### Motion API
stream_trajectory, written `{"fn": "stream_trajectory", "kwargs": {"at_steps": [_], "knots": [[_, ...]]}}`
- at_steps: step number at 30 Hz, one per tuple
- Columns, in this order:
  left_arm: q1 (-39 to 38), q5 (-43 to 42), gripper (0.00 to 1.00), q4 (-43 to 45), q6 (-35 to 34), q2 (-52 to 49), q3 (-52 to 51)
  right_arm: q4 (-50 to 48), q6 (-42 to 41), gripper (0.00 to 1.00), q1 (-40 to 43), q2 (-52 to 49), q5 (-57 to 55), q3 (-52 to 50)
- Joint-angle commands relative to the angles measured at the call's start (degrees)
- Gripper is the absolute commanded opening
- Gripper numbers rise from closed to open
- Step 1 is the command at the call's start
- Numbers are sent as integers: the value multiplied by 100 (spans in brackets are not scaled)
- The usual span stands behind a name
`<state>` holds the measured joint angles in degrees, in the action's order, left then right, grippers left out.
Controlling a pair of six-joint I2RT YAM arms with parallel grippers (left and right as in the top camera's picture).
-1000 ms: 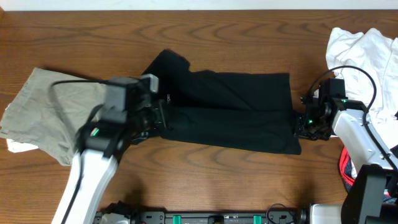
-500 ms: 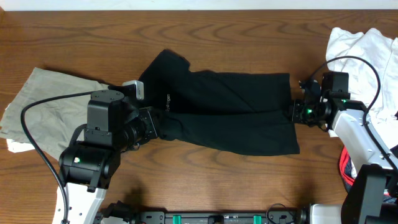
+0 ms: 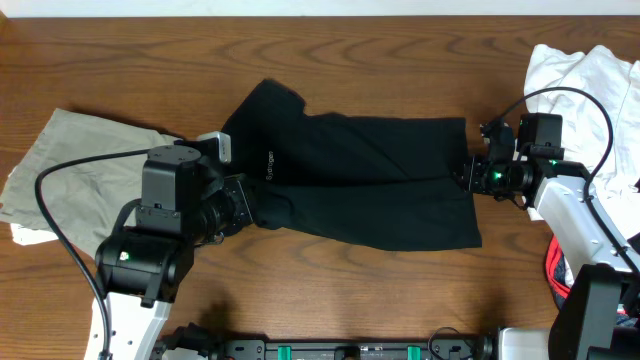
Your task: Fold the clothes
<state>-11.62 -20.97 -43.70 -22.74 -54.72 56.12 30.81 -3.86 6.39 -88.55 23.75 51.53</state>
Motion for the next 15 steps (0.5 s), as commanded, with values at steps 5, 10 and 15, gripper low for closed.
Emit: {"fn": "stream_trajectory", "kwargs": {"at_steps": [5, 10, 15], "knots": [[35, 140, 6, -20, -2, -81, 15, 114, 9, 32, -46, -160, -404, -72], [46, 564, 6, 33, -9, -17, 17, 131, 9, 31, -46, -581, -240, -72], [46, 568, 6, 83, -7, 15, 17, 138, 9, 31, -46, -955, -120, -72]]}}
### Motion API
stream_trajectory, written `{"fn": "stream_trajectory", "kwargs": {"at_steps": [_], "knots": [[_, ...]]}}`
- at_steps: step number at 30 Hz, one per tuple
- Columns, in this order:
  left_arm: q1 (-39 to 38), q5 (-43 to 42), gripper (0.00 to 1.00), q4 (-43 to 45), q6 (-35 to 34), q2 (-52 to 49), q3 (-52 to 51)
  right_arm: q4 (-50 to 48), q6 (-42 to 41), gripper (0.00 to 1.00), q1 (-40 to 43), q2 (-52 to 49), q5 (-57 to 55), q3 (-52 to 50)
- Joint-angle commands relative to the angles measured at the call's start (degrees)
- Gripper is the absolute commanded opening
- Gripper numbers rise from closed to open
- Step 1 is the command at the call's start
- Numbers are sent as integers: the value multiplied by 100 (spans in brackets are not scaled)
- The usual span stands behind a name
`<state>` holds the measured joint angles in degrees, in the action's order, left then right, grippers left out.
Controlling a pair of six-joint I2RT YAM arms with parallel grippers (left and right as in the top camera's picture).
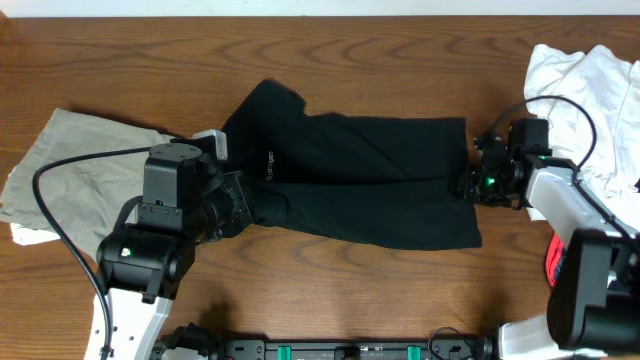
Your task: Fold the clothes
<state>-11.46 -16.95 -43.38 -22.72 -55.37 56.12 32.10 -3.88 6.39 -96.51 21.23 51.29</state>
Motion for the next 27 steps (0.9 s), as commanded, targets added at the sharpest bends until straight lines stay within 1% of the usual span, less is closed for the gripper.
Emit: {"fn": "stream_trajectory", "kwargs": {"at_steps": [1, 8, 13, 23, 27], "knots": [[31, 166, 6, 59, -9, 79, 17, 9, 11, 31, -46, -214, 129, -48], [31, 164, 6, 63, -9, 79, 17, 7, 33, 33, -42, -326, 122, -48], [31, 164, 6, 55, -9, 79, 17, 188, 31, 34, 9, -326, -396, -46], [31, 162, 6, 55, -9, 79, 17, 286, 101, 34, 122, -323, -389, 33], [31, 162, 6, 57, -9, 79, 17, 509, 142, 34, 212, -323, -385, 205]]}}
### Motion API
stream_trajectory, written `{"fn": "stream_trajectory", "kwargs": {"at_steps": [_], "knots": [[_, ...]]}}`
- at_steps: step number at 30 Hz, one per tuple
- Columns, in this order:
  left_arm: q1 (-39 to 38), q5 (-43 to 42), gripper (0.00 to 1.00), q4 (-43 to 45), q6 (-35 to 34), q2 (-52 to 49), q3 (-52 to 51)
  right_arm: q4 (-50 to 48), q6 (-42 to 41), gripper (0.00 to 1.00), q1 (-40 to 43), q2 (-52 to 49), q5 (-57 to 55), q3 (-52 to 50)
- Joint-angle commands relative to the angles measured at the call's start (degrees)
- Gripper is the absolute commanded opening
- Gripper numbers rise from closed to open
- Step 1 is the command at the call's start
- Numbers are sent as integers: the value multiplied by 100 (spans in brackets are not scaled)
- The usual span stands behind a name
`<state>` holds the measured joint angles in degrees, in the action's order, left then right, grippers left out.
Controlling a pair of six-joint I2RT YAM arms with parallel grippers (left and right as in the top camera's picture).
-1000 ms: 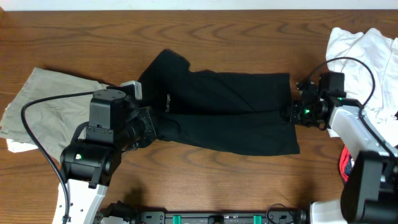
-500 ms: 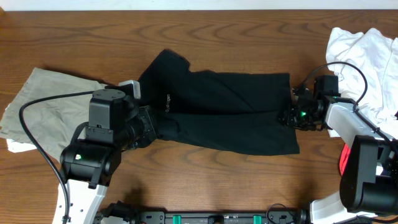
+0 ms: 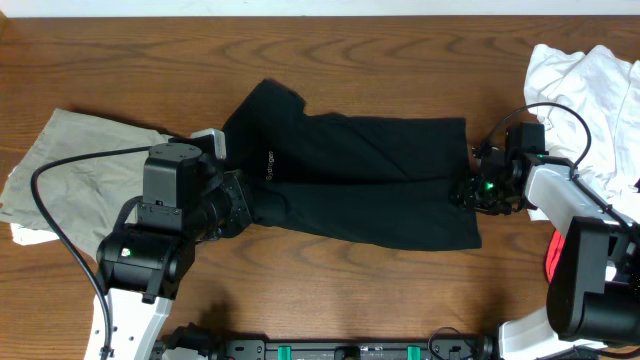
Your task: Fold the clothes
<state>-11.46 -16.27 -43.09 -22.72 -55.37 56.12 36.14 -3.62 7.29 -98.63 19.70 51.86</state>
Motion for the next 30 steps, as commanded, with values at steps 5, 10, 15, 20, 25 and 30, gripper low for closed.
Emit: {"fn": "stream_trajectory", "kwargs": {"at_steps": [5, 10, 15, 20, 25, 30], "knots": [[31, 96, 6, 28, -9, 76, 17, 444, 354, 34, 136, -111, -236, 317], [31, 96, 6, 28, -9, 76, 17, 669, 378, 35, 131, -111, -229, 343], [31, 96, 6, 28, -7, 76, 17, 992, 581, 36, 131, -111, -81, 343], [31, 96, 6, 26, -7, 76, 17, 1248, 719, 37, 129, -111, 70, 343], [31, 96, 6, 26, -7, 76, 17, 1294, 890, 35, 127, -111, 439, 343], [31, 96, 6, 24, -4, 76, 17, 1217, 929, 13, 127, -111, 584, 343]]}}
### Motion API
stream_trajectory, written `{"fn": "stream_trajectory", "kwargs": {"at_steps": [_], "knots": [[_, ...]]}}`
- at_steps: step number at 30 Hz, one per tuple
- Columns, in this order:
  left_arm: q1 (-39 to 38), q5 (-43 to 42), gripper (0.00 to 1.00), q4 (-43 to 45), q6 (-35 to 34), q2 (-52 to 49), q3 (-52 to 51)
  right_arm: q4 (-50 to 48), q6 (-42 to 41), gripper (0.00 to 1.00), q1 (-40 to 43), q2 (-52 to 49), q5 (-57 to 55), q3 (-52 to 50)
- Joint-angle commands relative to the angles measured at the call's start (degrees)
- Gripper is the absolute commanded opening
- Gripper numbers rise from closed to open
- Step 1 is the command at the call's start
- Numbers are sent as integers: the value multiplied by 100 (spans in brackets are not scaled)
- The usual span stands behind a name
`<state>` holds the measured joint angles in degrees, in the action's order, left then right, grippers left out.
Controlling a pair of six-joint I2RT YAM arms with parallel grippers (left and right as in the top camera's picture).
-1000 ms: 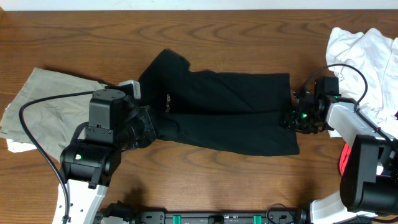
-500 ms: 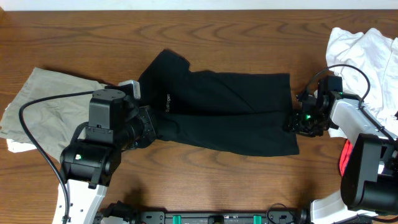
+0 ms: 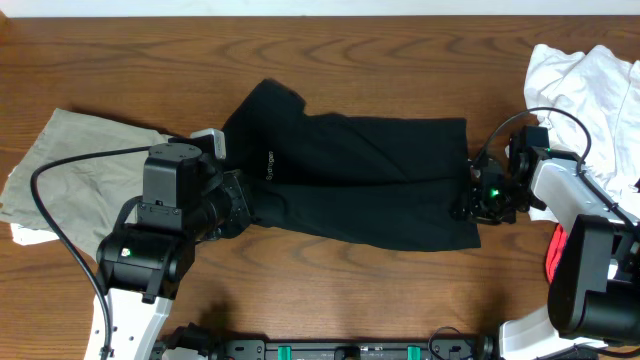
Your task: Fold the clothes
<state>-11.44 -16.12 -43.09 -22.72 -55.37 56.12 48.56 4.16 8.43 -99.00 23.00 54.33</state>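
Observation:
A black garment [image 3: 365, 180] lies spread flat across the middle of the table, a sleeve poking out at its upper left. My left gripper [image 3: 243, 203] sits at its lower left edge, fingers hidden under the wrist body, so its state does not show. My right gripper [image 3: 469, 203] is at the lower right edge of the black garment, pointing left at the cloth; its fingers are too dark and small to read.
A beige garment [image 3: 70, 170] lies at the left edge beside my left arm. A heap of white clothes [image 3: 590, 90] fills the far right corner. Something red [image 3: 553, 262] shows by the right arm's base.
My right gripper has shifted a little toward the front along the garment's right edge. The left arm and the black garment have not visibly changed.
My right gripper stood at the middle of the garment's right edge, and over the moments it has come down that edge toward the lower right corner. My left gripper stayed at the lower left edge throughout. The garment kept its shape.

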Motion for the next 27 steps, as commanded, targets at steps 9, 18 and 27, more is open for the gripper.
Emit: {"fn": "stream_trajectory", "kwargs": {"at_steps": [9, 18, 27], "knots": [[28, 81, 6, 24, -4, 76, 17, -55, 151, 12, 13, -74, 179, 96], [28, 81, 6, 24, -9, 79, 17, -90, 151, 15, 13, -76, -264, 72], [28, 79, 6, 22, -9, 79, 17, -374, 146, 14, 13, -76, -260, -214]]}}
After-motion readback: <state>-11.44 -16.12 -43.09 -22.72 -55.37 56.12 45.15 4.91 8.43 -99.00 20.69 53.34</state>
